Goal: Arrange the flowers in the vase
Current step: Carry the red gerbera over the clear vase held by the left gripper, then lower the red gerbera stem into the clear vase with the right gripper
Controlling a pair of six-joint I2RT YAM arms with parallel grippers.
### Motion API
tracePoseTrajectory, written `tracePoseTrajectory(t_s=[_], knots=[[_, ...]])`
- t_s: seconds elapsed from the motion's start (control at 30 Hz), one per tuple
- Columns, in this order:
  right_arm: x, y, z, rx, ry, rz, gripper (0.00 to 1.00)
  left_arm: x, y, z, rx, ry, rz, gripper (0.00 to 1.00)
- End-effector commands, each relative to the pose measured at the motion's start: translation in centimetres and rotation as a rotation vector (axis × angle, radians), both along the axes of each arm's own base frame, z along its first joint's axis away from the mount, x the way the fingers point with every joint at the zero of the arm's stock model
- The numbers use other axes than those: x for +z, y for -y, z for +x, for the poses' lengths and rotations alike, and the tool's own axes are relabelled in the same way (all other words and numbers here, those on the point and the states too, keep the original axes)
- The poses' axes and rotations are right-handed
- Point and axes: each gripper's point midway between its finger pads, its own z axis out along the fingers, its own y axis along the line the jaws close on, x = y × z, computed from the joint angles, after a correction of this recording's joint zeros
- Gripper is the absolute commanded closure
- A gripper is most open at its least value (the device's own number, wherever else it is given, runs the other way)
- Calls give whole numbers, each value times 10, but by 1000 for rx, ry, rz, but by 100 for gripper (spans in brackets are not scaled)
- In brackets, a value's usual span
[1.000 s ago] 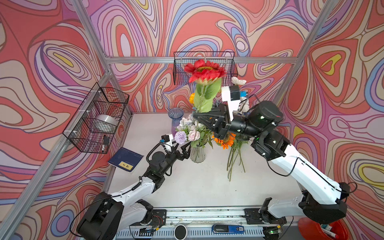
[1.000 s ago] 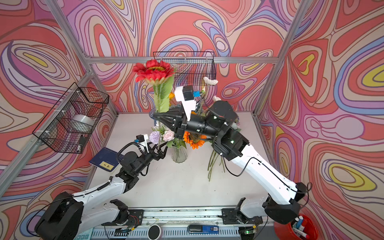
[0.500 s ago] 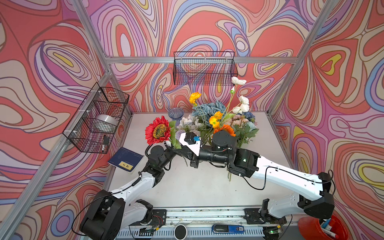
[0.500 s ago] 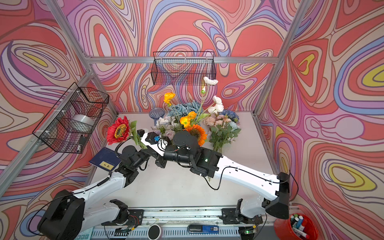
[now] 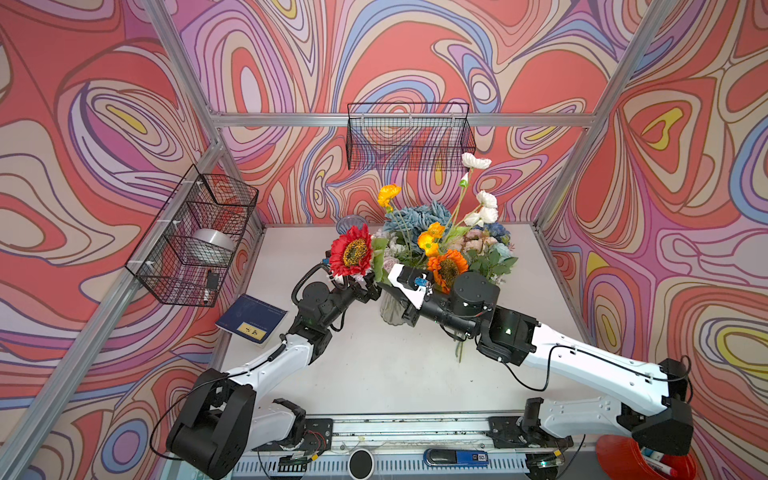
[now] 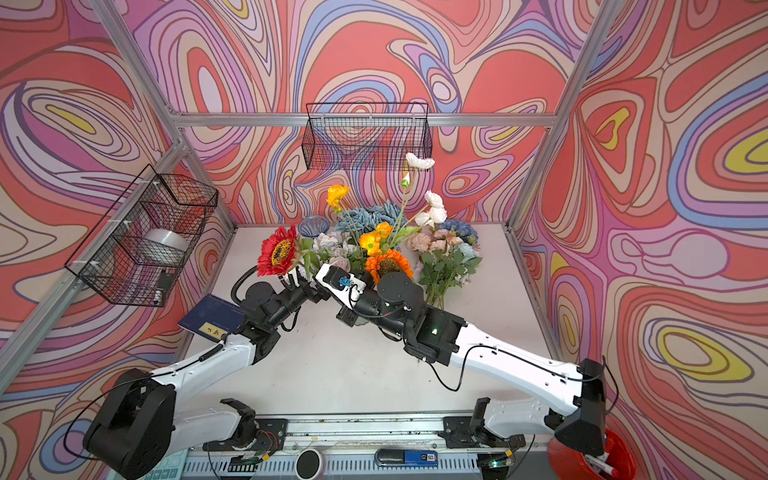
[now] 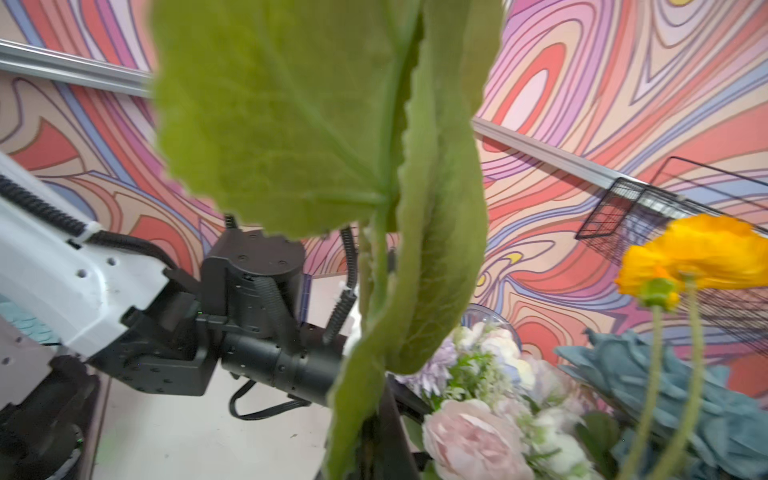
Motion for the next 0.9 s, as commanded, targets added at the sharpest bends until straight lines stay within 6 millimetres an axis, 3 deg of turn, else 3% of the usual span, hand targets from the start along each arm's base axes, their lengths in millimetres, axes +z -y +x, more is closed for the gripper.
tracePoseTrajectory(t_s=[0.0, 0.27, 0.43, 0.63, 0.87], knots=[[4, 8, 7, -13, 95, 39, 100, 16, -10, 2, 45, 45, -56, 1], [-9, 12, -3, 2, 362, 81, 100, 17, -11, 4, 54, 43, -71, 1], [-11, 18, 0, -41, 404, 109, 100, 15, -12, 4, 61, 31, -68, 1], [4, 22, -1, -63, 467, 169, 100, 13, -13, 4, 65, 24, -60, 1], [-17, 10, 11, -68, 455, 173, 100, 13, -11, 3, 56, 22, -61, 1]])
